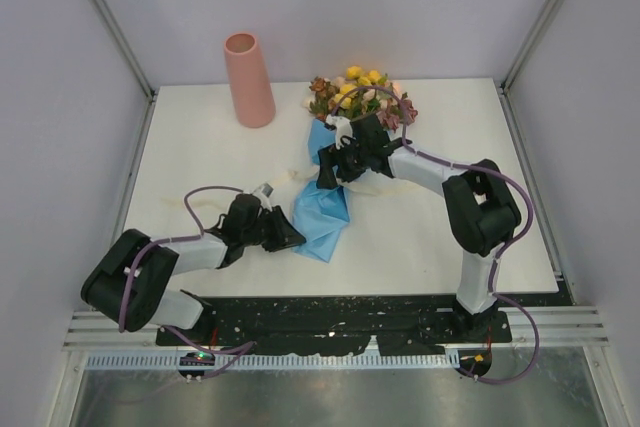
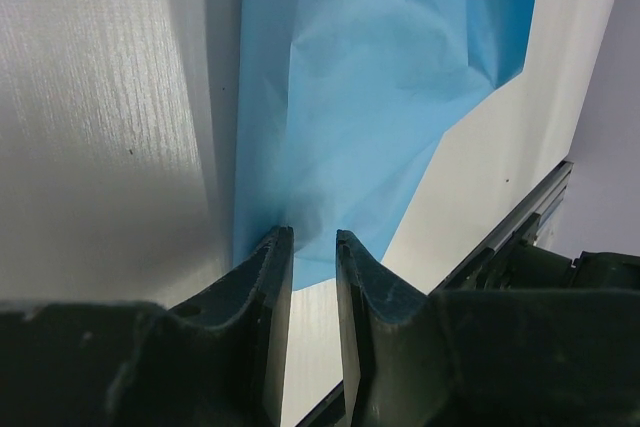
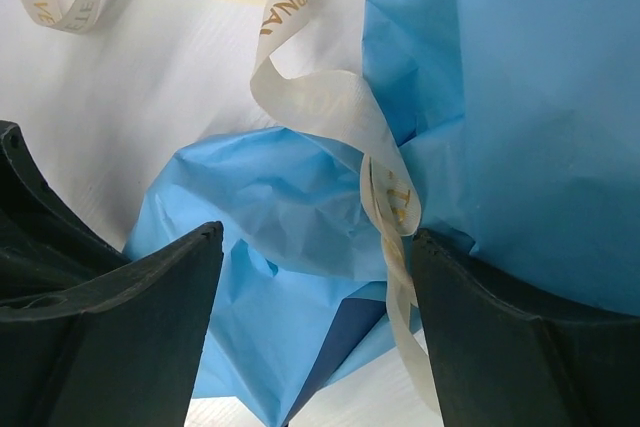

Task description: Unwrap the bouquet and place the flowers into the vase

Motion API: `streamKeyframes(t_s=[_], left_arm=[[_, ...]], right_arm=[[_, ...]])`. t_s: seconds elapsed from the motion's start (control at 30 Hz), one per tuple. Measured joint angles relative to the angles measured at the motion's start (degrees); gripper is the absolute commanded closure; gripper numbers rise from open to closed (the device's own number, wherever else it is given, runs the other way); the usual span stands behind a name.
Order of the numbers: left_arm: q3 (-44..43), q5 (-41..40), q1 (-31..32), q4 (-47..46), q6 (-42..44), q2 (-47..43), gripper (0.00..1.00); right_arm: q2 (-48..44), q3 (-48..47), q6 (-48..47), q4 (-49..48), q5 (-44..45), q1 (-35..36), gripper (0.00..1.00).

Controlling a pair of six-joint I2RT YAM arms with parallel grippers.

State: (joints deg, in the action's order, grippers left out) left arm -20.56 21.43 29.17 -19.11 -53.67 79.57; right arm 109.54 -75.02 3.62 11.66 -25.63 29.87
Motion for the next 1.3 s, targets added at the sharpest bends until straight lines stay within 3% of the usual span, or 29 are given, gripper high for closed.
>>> streamKeyframes(t_s=[0.3, 0.43, 0.6, 0.8, 1.0, 1.3], left_arm=[[-0.66, 0.00, 0.85, -1.05, -0.24, 1.57, 0.72], [-0.76, -0.20, 1.31, -1.03, -0.24, 1.68, 0.73], [-1.14, -0.17, 1.57, -1.03, -0.39, 2.23, 0.73], [-1.46, -0.37, 1.97, -0.79, -0.39, 2.36, 0.72], [-2.21, -0.74, 2.60, -0.28, -0.39, 2.91, 0.71], [-3.56, -1.90, 4.31, 1.03, -0.31, 3.32, 0.71]], right_arm=[[2.62, -1.68, -1.49, 2.86, -6.93, -0.15, 0.18], [2.80, -1.73, -1.53, 3.63, -12.13, -1.09, 0.21], [4.57, -3.26, -0.39, 4.33, -16.11, -2.29, 0.32], [6.10, -3.67, 2.36, 3.98, -20.94, -4.24, 0.25], [6.34, -3.67, 4.61, 2.91, -23.43, -4.94, 0.27], [7.23, -3.67, 5.95, 2.21, -23.52, -5.07, 0.22]])
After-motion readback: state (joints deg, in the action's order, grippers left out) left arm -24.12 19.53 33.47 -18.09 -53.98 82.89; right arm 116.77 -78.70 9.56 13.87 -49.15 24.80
